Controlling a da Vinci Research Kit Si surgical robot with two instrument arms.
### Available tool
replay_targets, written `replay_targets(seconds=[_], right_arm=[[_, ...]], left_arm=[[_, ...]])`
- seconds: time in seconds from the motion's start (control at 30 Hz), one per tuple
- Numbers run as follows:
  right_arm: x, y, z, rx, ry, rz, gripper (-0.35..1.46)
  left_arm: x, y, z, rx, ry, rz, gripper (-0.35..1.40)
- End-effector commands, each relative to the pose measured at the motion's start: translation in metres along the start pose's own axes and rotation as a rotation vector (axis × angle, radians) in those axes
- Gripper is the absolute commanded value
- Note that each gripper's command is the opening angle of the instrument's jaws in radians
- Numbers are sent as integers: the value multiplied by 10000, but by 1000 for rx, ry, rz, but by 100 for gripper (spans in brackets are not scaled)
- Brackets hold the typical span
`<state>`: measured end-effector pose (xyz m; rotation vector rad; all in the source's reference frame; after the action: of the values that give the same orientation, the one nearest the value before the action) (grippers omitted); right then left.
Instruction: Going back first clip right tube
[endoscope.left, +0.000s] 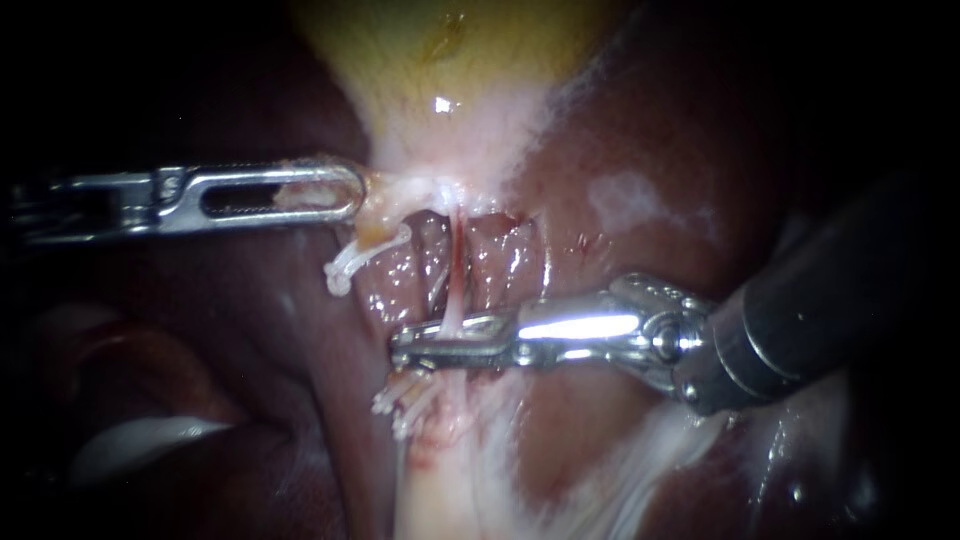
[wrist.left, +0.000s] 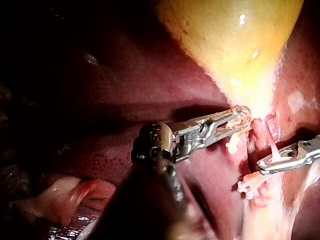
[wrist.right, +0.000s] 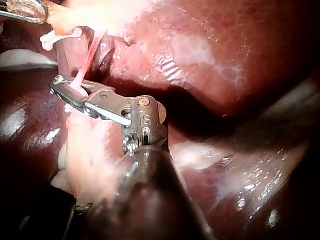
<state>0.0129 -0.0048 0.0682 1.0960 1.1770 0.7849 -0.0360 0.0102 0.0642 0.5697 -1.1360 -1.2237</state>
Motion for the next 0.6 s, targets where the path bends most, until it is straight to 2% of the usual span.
replay_targets(seconds=[0.03, 0.3, 0.43, 0.6], right_arm=[[0, 0, 0, 2, 1, -1, -35], [-1, -1, 0, 1, 2, -2, -35], [-3, -4, 3, -32, 18, -68, 40], [-3, -1, 4, -88, 43, -157, 50]], left_arm=[[0, 0, 0, -2, 1, -1, -35], [0, 0, 0, 1, 2, 0, -35], [1, 0, -1, 1, 3, 0, -35], [1, 0, -1, 1, 3, 0, -35]])
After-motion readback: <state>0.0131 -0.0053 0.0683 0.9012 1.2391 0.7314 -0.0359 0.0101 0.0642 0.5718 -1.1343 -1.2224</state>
